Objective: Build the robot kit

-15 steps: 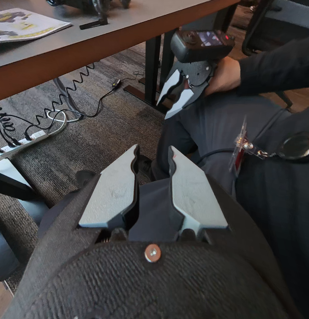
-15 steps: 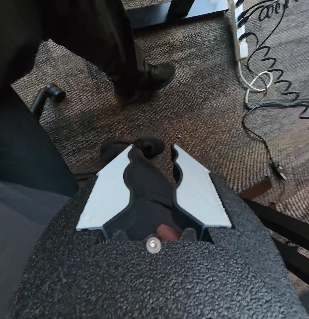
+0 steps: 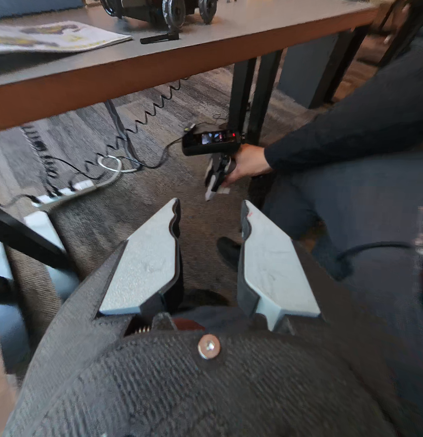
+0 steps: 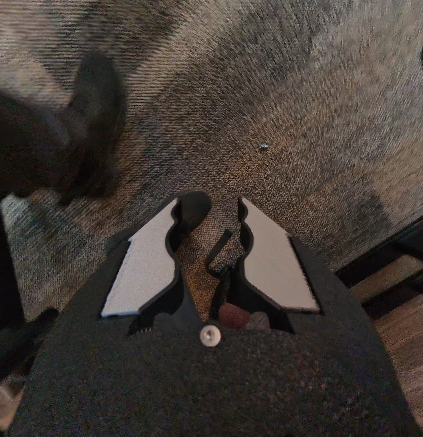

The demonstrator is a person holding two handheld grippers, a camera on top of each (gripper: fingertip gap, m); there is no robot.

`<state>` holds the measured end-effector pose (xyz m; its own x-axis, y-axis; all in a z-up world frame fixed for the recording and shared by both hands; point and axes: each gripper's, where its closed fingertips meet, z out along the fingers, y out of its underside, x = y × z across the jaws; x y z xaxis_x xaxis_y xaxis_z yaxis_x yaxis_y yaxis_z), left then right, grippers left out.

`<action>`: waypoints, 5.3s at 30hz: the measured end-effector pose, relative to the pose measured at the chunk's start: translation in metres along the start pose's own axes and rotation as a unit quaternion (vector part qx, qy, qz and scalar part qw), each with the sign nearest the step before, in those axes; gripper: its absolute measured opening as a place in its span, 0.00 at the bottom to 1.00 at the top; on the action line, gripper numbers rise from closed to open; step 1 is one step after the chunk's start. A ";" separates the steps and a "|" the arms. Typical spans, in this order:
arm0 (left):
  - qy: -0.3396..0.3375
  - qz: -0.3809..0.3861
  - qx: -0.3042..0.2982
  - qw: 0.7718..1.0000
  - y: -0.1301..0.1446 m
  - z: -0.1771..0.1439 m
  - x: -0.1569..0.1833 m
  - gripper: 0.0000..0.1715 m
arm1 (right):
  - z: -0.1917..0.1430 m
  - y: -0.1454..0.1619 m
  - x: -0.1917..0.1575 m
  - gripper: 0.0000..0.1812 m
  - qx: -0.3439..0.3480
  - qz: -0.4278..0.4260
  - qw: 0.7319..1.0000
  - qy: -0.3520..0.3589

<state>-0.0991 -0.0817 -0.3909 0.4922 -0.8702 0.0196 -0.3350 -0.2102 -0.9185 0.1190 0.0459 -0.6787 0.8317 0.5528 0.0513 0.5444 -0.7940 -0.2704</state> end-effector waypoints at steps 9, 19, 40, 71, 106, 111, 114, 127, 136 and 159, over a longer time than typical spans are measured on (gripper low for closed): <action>-0.106 0.099 0.031 0.989 0.044 0.056 -0.085 0.22 | 0.213 0.041 0.097 0.21 -0.042 0.168 0.985 0.004; -0.149 0.063 0.028 0.986 0.057 0.051 -0.126 0.20 | 0.319 0.038 0.125 0.20 -0.050 0.206 0.976 0.052; -0.173 0.035 -0.003 0.984 0.097 0.022 -0.147 0.19 | 0.328 0.010 0.091 0.01 -0.021 0.291 0.955 -0.055; 0.305 0.167 0.119 0.930 -0.067 -0.102 0.160 0.14 | -0.430 0.032 -0.321 0.02 0.212 -0.143 0.734 -0.629; 0.257 0.219 0.158 0.928 -0.177 -0.019 0.017 0.03 | -0.430 -0.123 -0.198 0.02 0.330 -0.087 0.699 -0.629; 0.207 0.224 0.181 0.935 -0.200 -0.006 0.012 0.03 | -0.443 -0.131 -0.174 0.03 0.388 -0.044 0.710 -0.586; 0.176 0.227 0.189 0.939 -0.209 0.006 0.009 0.03 | -0.445 -0.135 -0.160 0.03 0.421 -0.008 0.720 -0.552; 0.042 0.329 0.195 0.923 -0.207 0.052 -0.022 0.03 | -0.422 -0.119 -0.086 0.06 0.519 0.055 0.789 -0.324; -0.075 0.567 0.172 0.802 -0.197 0.091 -0.063 0.03 | -0.400 -0.123 -0.054 0.11 0.480 -0.011 0.857 -0.187; 0.019 0.487 0.279 0.827 -0.202 0.044 -0.009 0.03 | -0.426 -0.152 -0.126 0.15 0.408 0.007 0.746 -0.526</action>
<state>-0.0008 -0.0122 -0.2230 0.1779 -0.5209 -0.8349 -0.1301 0.8285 -0.5446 -0.0225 -0.0105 -0.2344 0.0570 0.7795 -0.6238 -0.0674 -0.6204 -0.7814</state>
